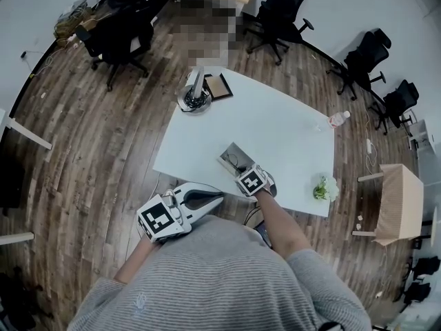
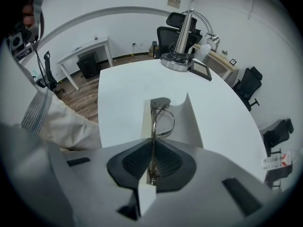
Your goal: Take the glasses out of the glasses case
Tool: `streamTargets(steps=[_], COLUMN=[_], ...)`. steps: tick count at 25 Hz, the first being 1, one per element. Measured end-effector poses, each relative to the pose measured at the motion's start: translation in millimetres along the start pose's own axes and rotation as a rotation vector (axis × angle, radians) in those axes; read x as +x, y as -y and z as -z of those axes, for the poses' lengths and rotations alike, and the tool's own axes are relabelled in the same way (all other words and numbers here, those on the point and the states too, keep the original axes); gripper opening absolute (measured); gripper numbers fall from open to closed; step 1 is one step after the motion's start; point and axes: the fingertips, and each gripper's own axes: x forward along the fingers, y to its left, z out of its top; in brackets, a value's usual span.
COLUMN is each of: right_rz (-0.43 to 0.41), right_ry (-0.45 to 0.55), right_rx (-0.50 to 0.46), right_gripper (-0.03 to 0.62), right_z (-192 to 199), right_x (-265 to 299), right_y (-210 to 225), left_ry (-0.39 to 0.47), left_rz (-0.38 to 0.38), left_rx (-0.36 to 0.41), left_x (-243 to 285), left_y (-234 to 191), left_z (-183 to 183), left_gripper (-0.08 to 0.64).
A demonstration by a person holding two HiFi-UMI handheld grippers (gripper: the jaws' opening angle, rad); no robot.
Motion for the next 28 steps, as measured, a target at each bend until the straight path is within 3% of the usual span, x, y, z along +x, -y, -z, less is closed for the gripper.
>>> streamTargets(steps=[15, 18, 21, 28], right_rz=[0.108, 0.105, 0.102, 0.096], right_ry=[0.043, 0.069, 0.1, 0.2], right_rx=[0.031, 0.049, 0.073, 0.134], right_gripper=[0.026, 0.026, 0.026, 0.026], right_z=[-2, -5, -6, -20], right_x=[-10, -17, -23, -41], right_y=[21, 21, 21, 19], left_ry=[-0.013, -0.016, -0.07, -0.035], left_rz=[0.017, 0.022, 0.011, 0.05], left_rx=[-0.001, -0.002, -0.016, -0.006], left_x=[-1, 0, -1, 5], left_y=[1, 2, 1, 5], left_z=[-2, -2, 4, 0], left_gripper=[0.012, 0.012, 0.012, 0.012])
